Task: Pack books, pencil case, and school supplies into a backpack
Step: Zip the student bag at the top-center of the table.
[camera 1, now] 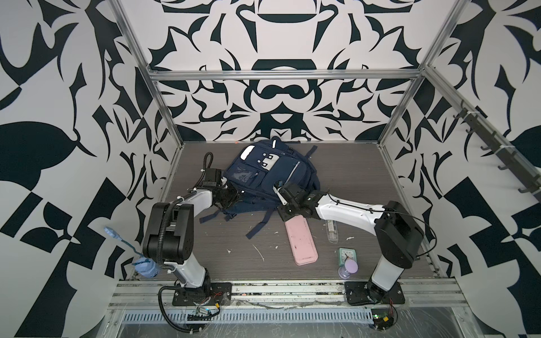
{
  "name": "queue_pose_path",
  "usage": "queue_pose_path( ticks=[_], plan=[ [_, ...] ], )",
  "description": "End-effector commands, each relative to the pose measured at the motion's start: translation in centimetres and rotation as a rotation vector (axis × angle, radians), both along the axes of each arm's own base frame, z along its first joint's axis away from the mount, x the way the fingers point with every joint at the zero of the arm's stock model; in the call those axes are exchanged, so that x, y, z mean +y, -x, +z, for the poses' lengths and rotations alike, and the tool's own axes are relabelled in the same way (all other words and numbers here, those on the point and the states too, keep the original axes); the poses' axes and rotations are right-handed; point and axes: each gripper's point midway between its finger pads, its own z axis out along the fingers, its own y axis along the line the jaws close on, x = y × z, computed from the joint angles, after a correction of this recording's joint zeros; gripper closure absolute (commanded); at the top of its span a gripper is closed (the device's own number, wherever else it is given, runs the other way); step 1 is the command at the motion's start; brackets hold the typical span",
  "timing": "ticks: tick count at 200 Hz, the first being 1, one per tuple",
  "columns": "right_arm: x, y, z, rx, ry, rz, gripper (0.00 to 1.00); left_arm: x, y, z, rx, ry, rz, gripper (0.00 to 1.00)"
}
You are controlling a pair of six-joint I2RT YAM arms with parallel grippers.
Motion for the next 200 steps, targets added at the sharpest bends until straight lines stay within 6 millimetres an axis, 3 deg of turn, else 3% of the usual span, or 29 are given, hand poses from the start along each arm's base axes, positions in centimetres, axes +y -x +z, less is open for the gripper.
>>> queue_pose_path(
  ticks=[1,40,61,83,100,122,166,177,200],
  plan=[
    [-4.7,-0.2,1.0,0.021,0.033,-0.073,1.00,3.1,-3.2,1.7,-0.103,-0.066,0.099,0.94],
    [-9.9,-1.2,0.8,0.031,0.050,-0.179,1.00,3.6,-4.4,2.4,-0.120,-0.058,0.124,0.94],
    [-11.1,-1.5,1.0,0.022,0.054,-0.209,1.00,3.7,-5.3,2.8,-0.130,-0.062,0.134,0.94],
    [-11.0,-1.6,0.7,0.036,0.041,-0.232,1.00,3.9,-6.5,3.1,-0.140,-0.066,0.149,0.94],
    [-8.9,-1.6,0.4,0.054,-0.034,-0.218,1.00,2.7,-7.4,3.0,-0.140,-0.041,0.134,0.94],
    [-6.6,-1.6,-0.2,0.046,0.001,-0.187,1.00,1.5,-8.5,2.8,-0.137,-0.040,0.120,0.92],
    [-1.7,-1.3,0.0,0.042,0.000,-0.105,1.00,0.8,-11.1,3.2,-0.132,-0.058,0.061,0.76],
    [-0.5,-1.4,0.3,0.031,0.004,-0.084,1.00,0.8,-11.4,3.3,-0.125,-0.054,0.042,0.68],
    [1.4,-1.4,0.3,0.033,0.000,-0.053,1.00,0.1,-10.7,3.7,-0.134,-0.038,0.023,0.40]
  ],
)
